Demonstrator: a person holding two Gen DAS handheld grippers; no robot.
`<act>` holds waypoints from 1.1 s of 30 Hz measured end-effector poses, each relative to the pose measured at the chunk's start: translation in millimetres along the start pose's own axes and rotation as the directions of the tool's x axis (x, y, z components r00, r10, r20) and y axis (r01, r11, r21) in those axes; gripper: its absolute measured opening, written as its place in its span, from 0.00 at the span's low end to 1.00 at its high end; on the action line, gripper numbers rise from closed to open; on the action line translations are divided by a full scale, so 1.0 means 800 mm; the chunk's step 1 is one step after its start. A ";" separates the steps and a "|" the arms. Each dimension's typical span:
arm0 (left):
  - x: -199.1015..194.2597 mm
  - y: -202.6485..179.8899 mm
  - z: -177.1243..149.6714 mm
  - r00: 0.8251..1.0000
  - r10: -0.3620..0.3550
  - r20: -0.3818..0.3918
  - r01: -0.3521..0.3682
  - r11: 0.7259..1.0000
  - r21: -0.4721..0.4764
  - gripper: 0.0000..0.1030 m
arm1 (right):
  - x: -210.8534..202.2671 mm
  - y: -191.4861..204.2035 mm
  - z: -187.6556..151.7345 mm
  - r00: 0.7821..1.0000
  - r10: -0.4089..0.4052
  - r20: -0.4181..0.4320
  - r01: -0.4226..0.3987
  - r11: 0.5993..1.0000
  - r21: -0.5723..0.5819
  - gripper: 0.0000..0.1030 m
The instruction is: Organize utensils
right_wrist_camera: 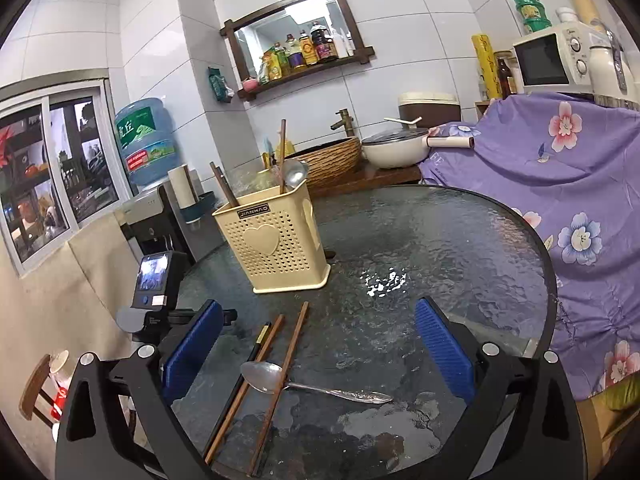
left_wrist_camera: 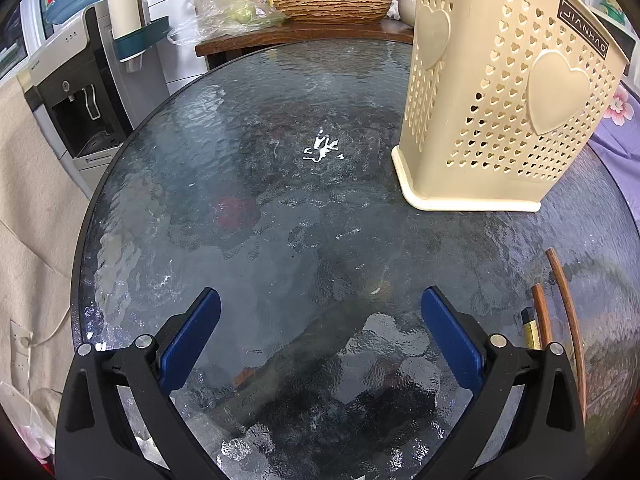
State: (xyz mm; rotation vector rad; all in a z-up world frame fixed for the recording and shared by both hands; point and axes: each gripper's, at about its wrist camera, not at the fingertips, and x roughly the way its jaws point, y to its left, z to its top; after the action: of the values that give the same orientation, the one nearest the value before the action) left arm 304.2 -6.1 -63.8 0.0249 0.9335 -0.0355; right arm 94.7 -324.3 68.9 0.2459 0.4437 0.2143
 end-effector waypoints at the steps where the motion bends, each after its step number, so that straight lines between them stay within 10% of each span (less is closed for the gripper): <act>1: 0.000 -0.001 0.000 1.000 0.000 0.000 0.000 1.000 0.000 0.95 | 0.000 -0.003 -0.001 1.000 0.012 -0.008 -0.012 1.000 0.014 0.92; 14: 0.000 0.000 0.000 1.000 0.001 0.000 -0.001 1.000 0.000 0.95 | 0.013 -0.032 -0.021 0.993 0.050 -0.105 -0.036 0.990 0.134 0.92; 33: 0.000 -0.001 0.001 1.000 0.001 0.000 -0.001 1.000 0.000 0.95 | -0.026 -0.030 -0.003 1.000 0.009 -0.009 -0.008 0.996 0.088 0.93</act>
State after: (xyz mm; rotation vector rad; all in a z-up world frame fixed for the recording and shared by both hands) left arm 304.7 -6.9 -63.4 0.0255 0.9334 -0.0344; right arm 79.0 -351.8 68.5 0.3328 0.4618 0.2044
